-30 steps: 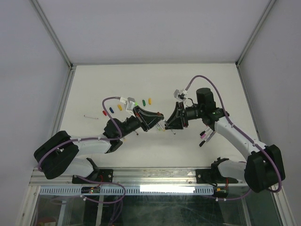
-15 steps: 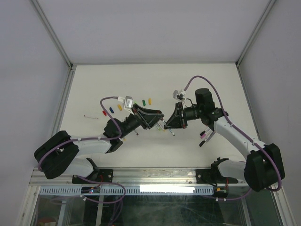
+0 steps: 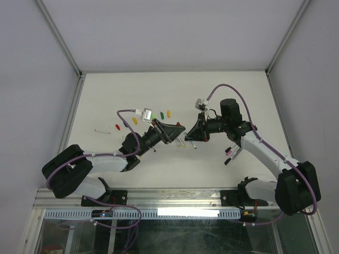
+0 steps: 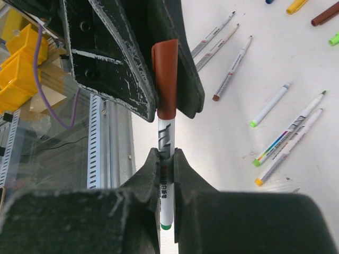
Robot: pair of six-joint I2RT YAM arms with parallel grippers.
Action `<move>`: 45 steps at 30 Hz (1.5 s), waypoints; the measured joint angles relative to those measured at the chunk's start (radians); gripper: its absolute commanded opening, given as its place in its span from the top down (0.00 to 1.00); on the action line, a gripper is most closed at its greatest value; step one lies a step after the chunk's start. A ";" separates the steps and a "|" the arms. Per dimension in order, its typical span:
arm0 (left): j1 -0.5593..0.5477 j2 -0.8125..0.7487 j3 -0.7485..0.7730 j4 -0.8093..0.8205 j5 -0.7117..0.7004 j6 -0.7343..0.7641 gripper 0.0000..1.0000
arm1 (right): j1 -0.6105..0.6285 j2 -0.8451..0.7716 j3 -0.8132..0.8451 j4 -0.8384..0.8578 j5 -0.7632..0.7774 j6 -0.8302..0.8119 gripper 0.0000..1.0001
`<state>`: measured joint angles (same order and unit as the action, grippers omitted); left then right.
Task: Open the pen caps
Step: Pick up the pen from the center of the board, then open the pen cap from the pen.
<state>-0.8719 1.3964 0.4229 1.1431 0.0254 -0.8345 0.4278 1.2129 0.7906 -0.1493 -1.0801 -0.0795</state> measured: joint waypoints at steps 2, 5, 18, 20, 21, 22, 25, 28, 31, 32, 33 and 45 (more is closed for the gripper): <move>0.000 0.003 0.004 -0.003 -0.003 -0.004 0.74 | 0.000 0.000 0.000 0.005 0.019 0.002 1.00; 0.000 0.005 0.013 -0.019 -0.018 -0.009 0.74 | 0.000 0.000 0.000 0.010 0.034 0.003 1.00; -0.006 0.014 0.037 -0.067 -0.054 -0.006 0.74 | 0.000 0.000 -0.001 0.011 0.061 0.000 1.00; -0.006 0.014 0.041 -0.072 -0.055 -0.002 0.74 | 0.000 0.000 -0.001 0.011 0.064 -0.001 1.00; -0.006 0.015 0.042 -0.073 -0.056 0.001 0.75 | 0.000 0.000 -0.001 0.011 0.065 -0.002 1.00; -0.006 0.015 0.043 -0.073 -0.060 0.004 0.76 | 0.000 0.000 -0.001 0.011 0.066 -0.003 1.00; -0.006 0.015 0.045 -0.073 -0.069 0.010 0.79 | 0.000 0.000 -0.001 0.010 0.071 -0.006 1.00; -0.006 0.015 0.046 -0.073 -0.072 0.013 0.80 | 0.000 0.000 -0.001 0.010 0.074 -0.008 1.00; -0.006 0.015 0.046 -0.074 -0.077 0.013 0.83 | 0.000 0.001 -0.001 0.010 0.074 -0.008 1.00; -0.006 0.015 0.046 -0.074 -0.077 0.013 0.86 | 0.000 0.002 -0.001 0.010 0.074 -0.009 1.00; -0.006 0.015 0.046 -0.074 -0.077 0.014 0.90 | 0.000 0.003 -0.001 0.010 0.075 -0.008 1.00; -0.008 0.000 0.050 -0.112 -0.105 0.080 1.00 | 0.004 0.027 -0.001 0.021 0.084 -0.025 1.00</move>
<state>-0.8799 1.3964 0.4725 1.0309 -0.0792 -0.7540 0.4320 1.2400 0.7898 -0.1287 -0.9966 -0.1043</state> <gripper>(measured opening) 0.085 0.056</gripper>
